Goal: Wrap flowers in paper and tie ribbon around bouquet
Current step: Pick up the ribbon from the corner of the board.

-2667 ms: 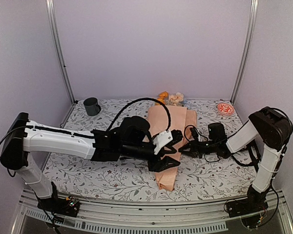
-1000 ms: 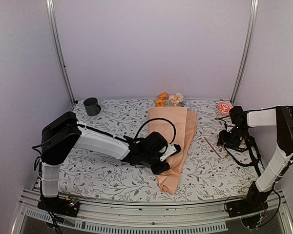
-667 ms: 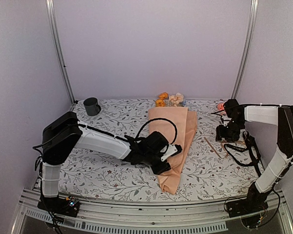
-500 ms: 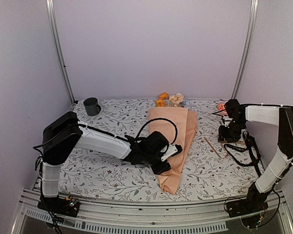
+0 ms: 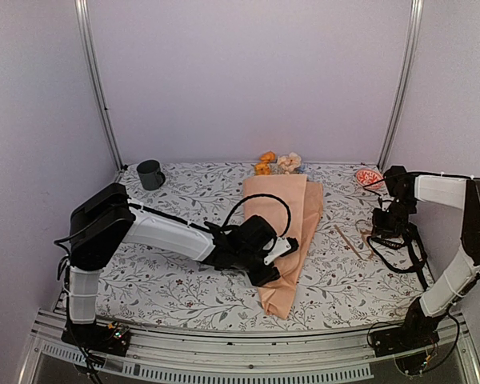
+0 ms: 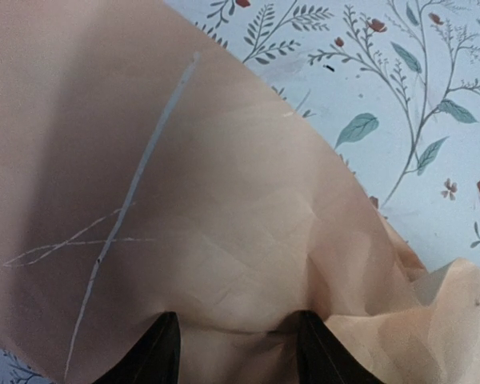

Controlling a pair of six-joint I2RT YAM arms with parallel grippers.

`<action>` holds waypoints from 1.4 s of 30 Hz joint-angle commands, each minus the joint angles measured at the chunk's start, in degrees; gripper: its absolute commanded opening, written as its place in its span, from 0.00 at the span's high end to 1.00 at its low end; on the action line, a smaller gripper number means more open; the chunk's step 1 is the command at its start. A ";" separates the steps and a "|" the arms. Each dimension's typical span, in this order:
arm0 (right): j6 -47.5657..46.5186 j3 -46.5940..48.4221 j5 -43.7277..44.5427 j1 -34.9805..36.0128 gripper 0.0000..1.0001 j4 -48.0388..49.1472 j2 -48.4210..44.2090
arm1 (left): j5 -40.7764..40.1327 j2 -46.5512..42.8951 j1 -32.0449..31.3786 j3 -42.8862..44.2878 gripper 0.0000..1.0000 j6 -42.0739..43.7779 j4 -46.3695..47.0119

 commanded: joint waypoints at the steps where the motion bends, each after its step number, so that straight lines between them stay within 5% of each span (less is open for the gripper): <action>1: -0.70 -0.24 -3.81 -0.09 0.67 0.94 2.26 | 1.95 2.49 -0.79 -2.02 0.49 1.01 -3.98; 5: -0.36 0.72 -1.01 -0.70 0.74 0.27 3.44 | 1.96 2.14 -0.77 -2.31 0.49 1.04 -3.85; 10: 0.43 -0.87 -7.33 -3.41 0.63 4.29 1.89 | 2.24 2.41 -0.77 -2.50 0.49 1.10 -3.51; 16: 5.06 -2.84 -14.20 -5.12 0.61 12.52 1.87 | 2.64 2.48 -0.84 -2.54 0.49 0.99 -3.54; 22: 6.47 -4.33 -11.28 -4.67 0.71 13.92 2.24 | 2.71 2.21 -0.85 -3.35 0.49 1.09 -3.06; 33: 5.32 -3.84 -7.70 -2.56 0.72 13.35 7.36 | 2.94 2.30 -0.78 -3.19 0.49 1.30 -3.25; 42: 4.33 -2.52 -0.25 -1.15 0.98 10.71 7.76 | 3.01 2.21 -0.78 -3.28 0.49 1.48 -3.32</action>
